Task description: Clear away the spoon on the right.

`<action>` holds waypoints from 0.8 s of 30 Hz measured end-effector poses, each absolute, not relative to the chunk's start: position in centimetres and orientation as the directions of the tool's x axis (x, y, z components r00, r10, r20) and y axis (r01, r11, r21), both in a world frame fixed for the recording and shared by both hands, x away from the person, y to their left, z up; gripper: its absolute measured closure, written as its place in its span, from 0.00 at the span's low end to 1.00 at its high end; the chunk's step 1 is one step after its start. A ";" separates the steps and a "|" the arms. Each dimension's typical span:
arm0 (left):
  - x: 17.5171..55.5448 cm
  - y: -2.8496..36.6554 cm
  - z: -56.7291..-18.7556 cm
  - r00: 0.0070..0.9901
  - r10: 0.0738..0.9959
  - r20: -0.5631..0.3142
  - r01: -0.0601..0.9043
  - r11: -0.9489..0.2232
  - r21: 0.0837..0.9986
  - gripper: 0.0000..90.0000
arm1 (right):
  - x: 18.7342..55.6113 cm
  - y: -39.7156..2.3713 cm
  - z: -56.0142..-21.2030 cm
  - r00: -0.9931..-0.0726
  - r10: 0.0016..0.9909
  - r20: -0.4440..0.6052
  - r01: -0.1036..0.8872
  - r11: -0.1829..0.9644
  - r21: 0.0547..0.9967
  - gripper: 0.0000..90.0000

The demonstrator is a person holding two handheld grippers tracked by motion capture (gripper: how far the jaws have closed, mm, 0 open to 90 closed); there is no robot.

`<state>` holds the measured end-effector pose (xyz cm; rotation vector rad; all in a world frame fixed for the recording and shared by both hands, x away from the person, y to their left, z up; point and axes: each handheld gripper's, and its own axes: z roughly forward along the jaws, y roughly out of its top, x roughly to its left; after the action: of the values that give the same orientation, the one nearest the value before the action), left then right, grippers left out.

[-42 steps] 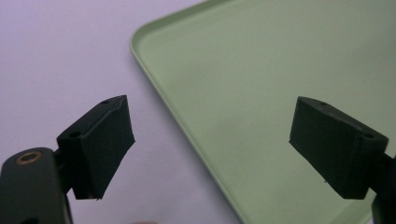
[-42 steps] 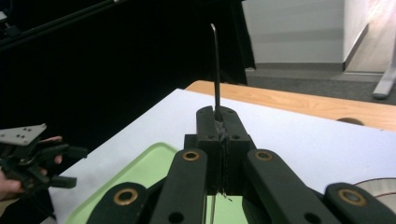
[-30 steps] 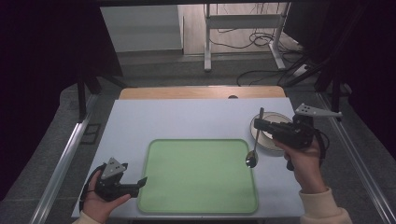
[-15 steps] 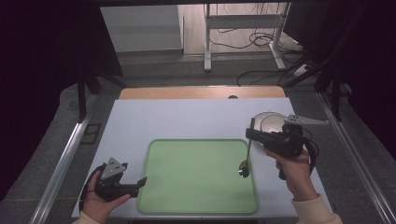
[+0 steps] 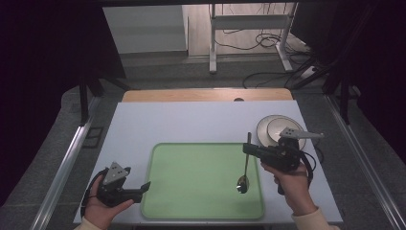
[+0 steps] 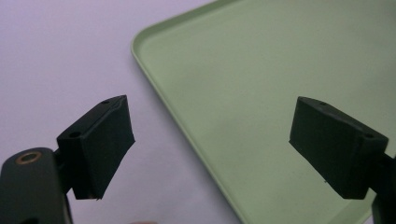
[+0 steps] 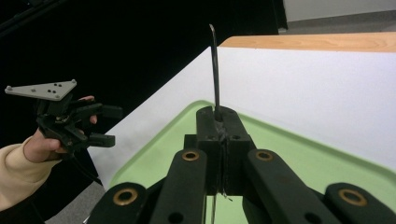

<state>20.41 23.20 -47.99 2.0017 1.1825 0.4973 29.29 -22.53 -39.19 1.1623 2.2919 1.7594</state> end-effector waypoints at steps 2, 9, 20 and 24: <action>20.4 23.2 -48.0 0.499 0.866 -0.040 0.576 -0.297 0.761 0.15 | 29.2 -22.3 -39.5 -0.717 0.567 0.407 0.544 0.089 0.834 0.98; 20.4 23.2 -47.9 0.499 0.866 -0.038 0.577 -0.300 0.760 0.15 | 29.3 -21.6 -40.9 -0.682 0.605 0.411 0.589 0.120 0.800 0.98; 20.4 23.3 -47.9 0.500 0.865 -0.041 0.578 -0.298 0.760 0.15 | 29.6 -20.8 -43.3 -0.624 0.648 0.437 0.670 0.156 0.726 0.97; 20.4 23.3 -47.9 0.501 0.865 -0.041 0.577 -0.299 0.760 0.15 | 30.0 -20.5 -44.3 -0.599 0.681 0.421 0.695 0.182 0.695 0.97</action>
<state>20.43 23.31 -47.92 2.0053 1.1810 0.4950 30.01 -20.53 -44.30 1.4132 2.4268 1.4428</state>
